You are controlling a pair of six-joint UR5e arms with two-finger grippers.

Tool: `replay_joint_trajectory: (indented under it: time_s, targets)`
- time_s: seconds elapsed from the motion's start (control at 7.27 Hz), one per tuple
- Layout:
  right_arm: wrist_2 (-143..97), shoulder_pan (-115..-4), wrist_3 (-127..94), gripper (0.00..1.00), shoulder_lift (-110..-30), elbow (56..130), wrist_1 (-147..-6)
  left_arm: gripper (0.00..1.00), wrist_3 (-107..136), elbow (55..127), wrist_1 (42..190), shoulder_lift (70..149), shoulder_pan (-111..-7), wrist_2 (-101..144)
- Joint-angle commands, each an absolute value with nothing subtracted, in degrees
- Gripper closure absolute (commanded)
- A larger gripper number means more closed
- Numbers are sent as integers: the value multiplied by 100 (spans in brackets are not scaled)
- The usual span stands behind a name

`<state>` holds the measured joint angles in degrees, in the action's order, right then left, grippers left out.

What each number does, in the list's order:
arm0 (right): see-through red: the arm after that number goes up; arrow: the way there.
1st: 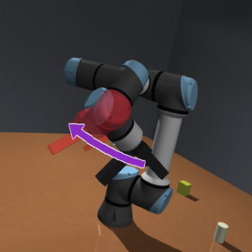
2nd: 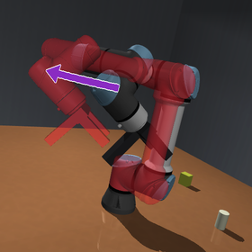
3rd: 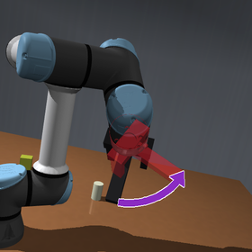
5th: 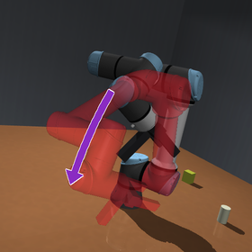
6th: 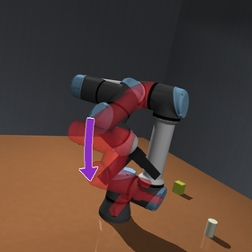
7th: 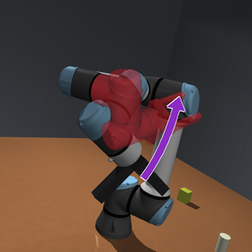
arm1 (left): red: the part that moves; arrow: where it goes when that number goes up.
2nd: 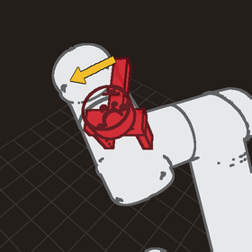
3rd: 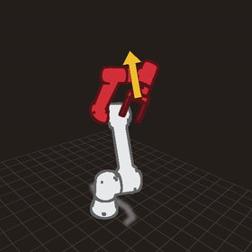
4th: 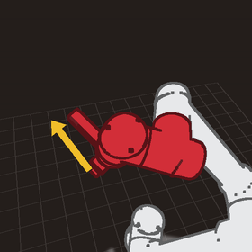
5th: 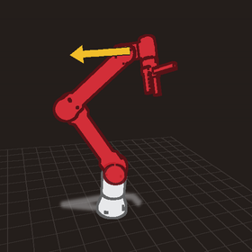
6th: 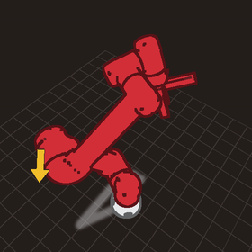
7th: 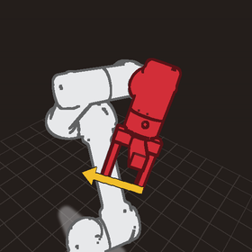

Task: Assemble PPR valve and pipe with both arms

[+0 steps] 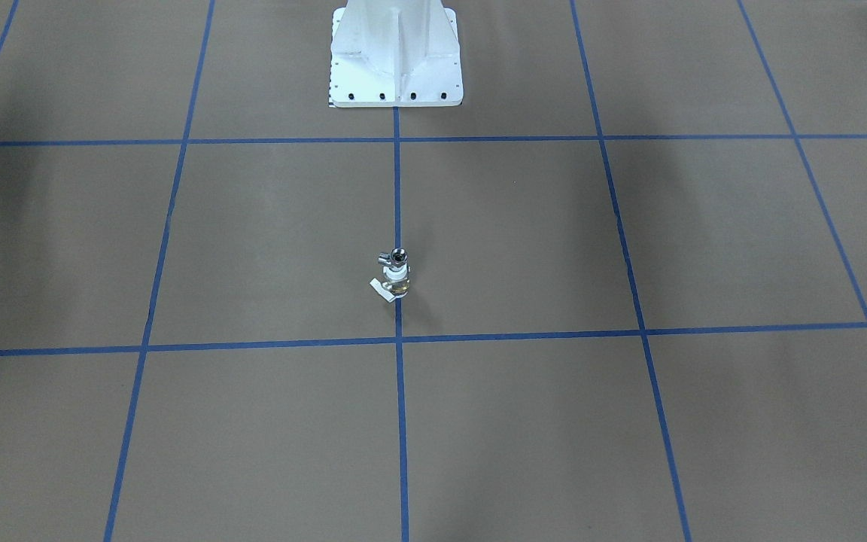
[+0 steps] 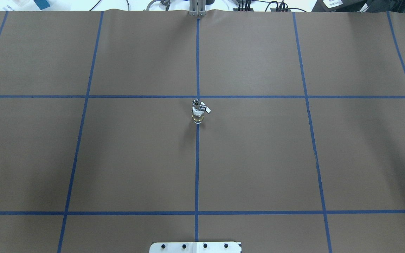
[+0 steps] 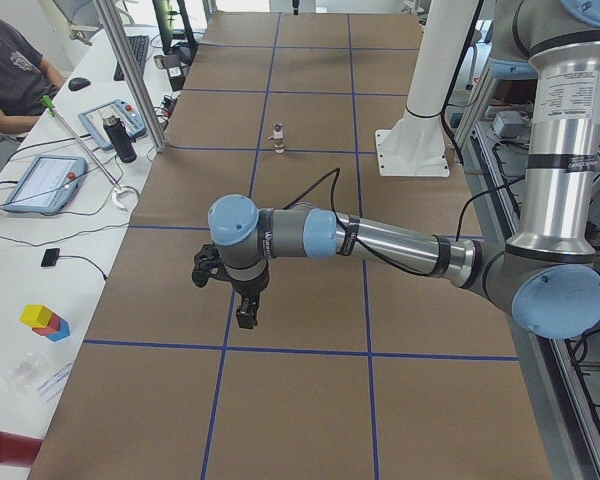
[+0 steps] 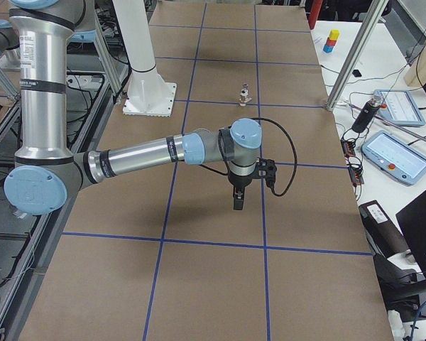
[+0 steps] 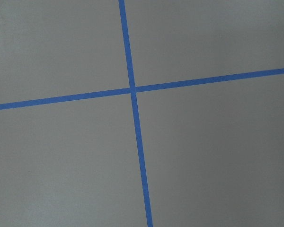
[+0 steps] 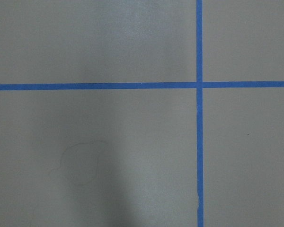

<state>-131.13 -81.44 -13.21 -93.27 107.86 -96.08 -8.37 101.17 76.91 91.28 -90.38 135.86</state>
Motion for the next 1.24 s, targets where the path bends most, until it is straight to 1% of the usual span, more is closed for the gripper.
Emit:
replay_joint_trajectory:
  time_s: [0.0,1.1]
  targets:
    - [-13104,-8147,-1336,0,-9325,10767,-9615,0,-835,10151,7708,9123,-9044,13605]
    - [-13184,-8147,-1345,0,-9360,10793,-9615,0,-835,10230,7717,9088,-9035,13605]
